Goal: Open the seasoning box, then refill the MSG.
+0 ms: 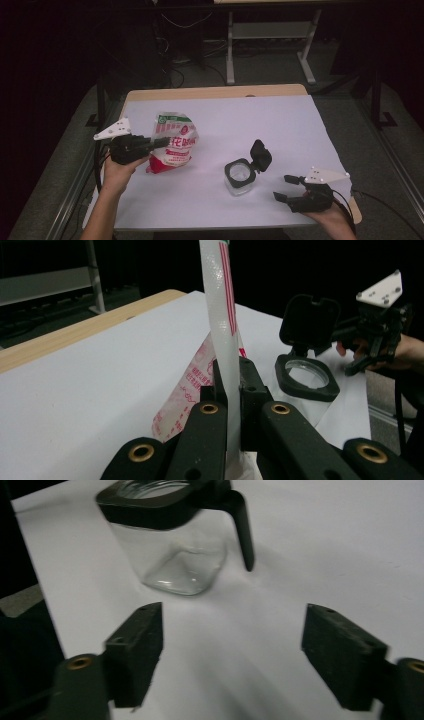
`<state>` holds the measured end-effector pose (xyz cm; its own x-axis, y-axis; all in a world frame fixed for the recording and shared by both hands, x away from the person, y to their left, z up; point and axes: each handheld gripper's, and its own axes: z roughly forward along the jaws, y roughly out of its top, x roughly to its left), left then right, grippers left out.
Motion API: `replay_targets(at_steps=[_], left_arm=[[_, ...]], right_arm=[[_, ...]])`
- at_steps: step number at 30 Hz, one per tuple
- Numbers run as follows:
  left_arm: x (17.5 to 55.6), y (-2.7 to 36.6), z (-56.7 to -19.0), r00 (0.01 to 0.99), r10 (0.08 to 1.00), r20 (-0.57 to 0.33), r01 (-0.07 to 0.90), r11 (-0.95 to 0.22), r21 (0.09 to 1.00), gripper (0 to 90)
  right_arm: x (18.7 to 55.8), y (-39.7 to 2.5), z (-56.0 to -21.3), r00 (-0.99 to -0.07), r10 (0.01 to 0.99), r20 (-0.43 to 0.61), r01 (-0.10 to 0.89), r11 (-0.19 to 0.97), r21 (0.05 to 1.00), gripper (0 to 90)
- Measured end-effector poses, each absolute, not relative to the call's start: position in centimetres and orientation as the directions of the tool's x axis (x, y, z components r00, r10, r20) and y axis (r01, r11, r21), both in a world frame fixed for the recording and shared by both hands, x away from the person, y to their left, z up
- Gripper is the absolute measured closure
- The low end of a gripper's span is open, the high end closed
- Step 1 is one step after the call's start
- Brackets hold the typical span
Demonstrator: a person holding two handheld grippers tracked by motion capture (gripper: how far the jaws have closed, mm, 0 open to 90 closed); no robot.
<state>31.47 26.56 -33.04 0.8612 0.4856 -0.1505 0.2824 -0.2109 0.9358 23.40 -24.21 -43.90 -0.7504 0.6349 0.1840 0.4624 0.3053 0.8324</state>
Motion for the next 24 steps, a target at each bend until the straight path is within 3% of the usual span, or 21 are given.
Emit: replay_targets(at_steps=[5, 6, 8, 10, 24], left_arm=[[31.3, 26.4, -32.8, 0.869, 0.469, -0.159, 0.284, -0.208, 0.936, 90.0], [31.3, 26.4, -32.8, 0.869, 0.469, -0.159, 0.284, -0.208, 0.936, 90.0], [31.3, 26.3, -32.8, 0.87, 0.463, -0.168, 0.288, -0.204, 0.936, 90.0], [31.3, 26.2, -32.8, 0.872, 0.458, -0.174, 0.29, -0.196, 0.937, 90.0], [31.1, 25.8, -32.1, 0.884, 0.43, -0.181, 0.285, -0.191, 0.939, 90.0]], right_arm=[[22.6, -23.3, -43.5, -0.781, 0.598, 0.18, 0.444, 0.329, 0.833, 64.0], [22.6, -23.3, -43.5, -0.781, 0.598, 0.18, 0.444, 0.329, 0.833, 64.0], [22.4, -23.0, -43.3, -0.795, 0.579, 0.181, 0.444, 0.351, 0.825, 80.0], [22.4, -22.8, -43.2, -0.802, 0.567, 0.188, 0.446, 0.359, 0.82, 89.7], [21.9, -20.0, -42.2, -0.862, 0.463, 0.206, 0.406, 0.387, 0.828, 89.9]])
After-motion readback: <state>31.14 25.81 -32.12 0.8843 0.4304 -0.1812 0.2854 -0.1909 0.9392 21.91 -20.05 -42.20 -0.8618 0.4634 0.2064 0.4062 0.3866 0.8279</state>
